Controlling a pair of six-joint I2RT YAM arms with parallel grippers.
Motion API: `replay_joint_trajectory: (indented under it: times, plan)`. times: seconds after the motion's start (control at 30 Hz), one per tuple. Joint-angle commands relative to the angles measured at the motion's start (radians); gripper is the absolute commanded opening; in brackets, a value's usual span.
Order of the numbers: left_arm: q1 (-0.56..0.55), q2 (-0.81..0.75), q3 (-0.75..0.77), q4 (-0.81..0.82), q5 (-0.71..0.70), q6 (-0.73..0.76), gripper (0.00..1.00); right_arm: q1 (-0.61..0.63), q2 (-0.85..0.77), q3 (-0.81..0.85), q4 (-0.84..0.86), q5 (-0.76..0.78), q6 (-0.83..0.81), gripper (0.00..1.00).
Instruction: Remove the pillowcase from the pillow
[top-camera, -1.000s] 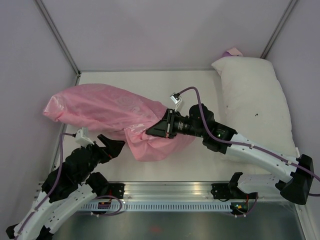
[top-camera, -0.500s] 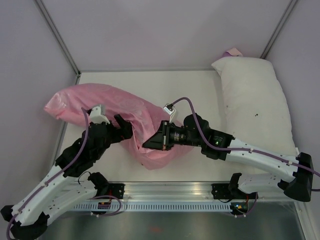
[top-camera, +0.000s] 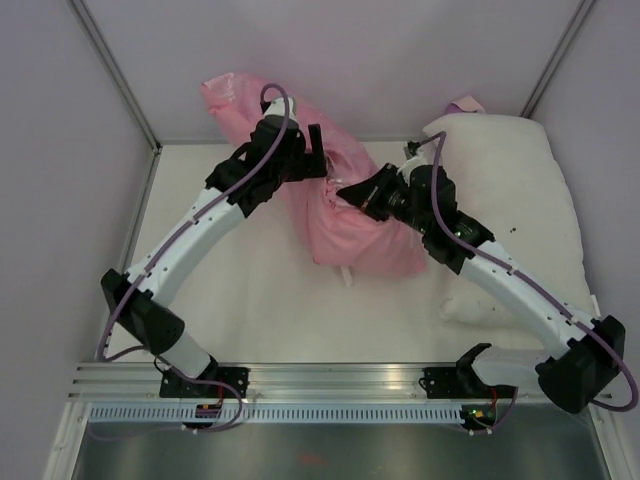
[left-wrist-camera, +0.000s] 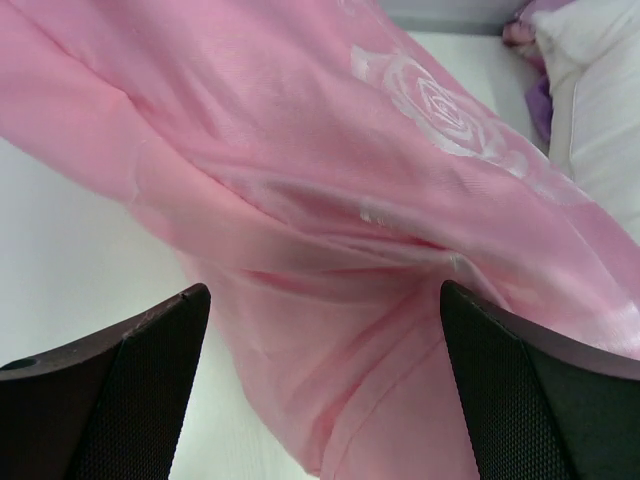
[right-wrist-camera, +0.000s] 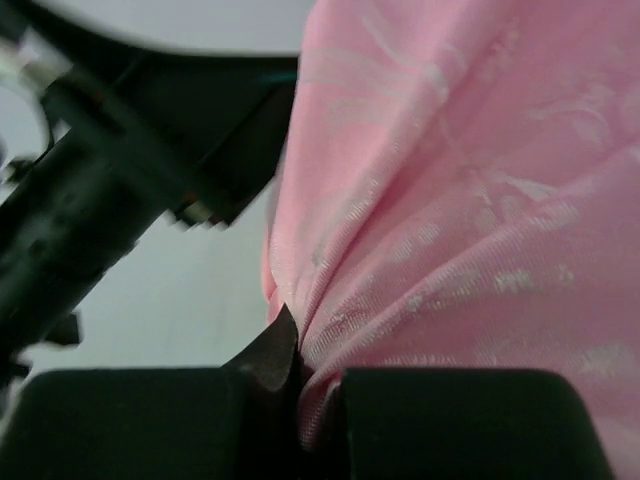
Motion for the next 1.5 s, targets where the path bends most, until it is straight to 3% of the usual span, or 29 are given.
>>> replay_joint_trajectory:
  times: [0.0, 0.1, 0.17, 0.23, 0.27, 0.5, 0.63, 0.77, 0.9, 1.03, 1.17, 1.37, 1.47]
  plan:
    - [0.025, 0.177, 0.244, 0.021, -0.012, 0.102, 1.00, -0.263, 0.083, 0.000, 0.112, -0.073, 0.026, 0.00]
    - [0.036, 0.311, 0.463, -0.123, -0.128, 0.142, 1.00, -0.454, 0.216, -0.024, 0.187, -0.157, 0.058, 0.01]
    - [0.036, 0.325, 0.519, -0.223, -0.188, 0.143, 1.00, -0.534, 0.328, -0.055, 0.249, -0.212, 0.075, 0.00]
    - [0.036, 0.243, 0.449, -0.219, -0.228, 0.139, 1.00, -0.623, 0.453, -0.046, 0.257, -0.281, 0.060, 0.00]
    - [0.036, 0.163, 0.335, -0.153, -0.202, 0.156, 1.00, -0.667, 0.525, -0.044, 0.285, -0.313, 0.052, 0.00]
    - [0.036, -0.020, 0.058, -0.015, -0.107, 0.165, 1.00, -0.754, 0.721, 0.009, 0.398, -0.361, 0.115, 0.00]
    - [0.036, -0.005, -0.003, 0.017, -0.014, 0.143, 1.00, -0.772, 0.868, 0.245, 0.337, -0.349, 0.081, 0.00]
    - [0.036, 0.011, -0.112, 0.154, 0.121, 0.153, 0.99, -0.791, 0.988, 0.466, 0.162, -0.335, 0.018, 0.00]
    - [0.033, 0.040, -0.212, 0.290, 0.247, 0.183, 0.99, -0.771, 1.106, 0.594, 0.084, -0.432, 0.017, 0.00]
    - [0.033, 0.071, -0.234, 0.320, 0.244, 0.162, 0.98, -0.676, 1.127, 0.568, 0.011, -0.393, -0.098, 0.00]
    - [0.031, 0.046, -0.252, 0.285, 0.203, 0.111, 0.97, -0.552, 1.201, 0.605, -0.025, -0.487, -0.166, 0.00]
    - [0.028, -0.119, -0.342, 0.249, 0.180, 0.099, 0.96, -0.357, 1.045, 0.404, 0.065, -0.464, -0.206, 0.04]
    - [0.028, -0.197, -0.362, 0.173, 0.145, 0.096, 0.96, -0.327, 0.895, 0.270, 0.055, -0.355, -0.264, 0.18]
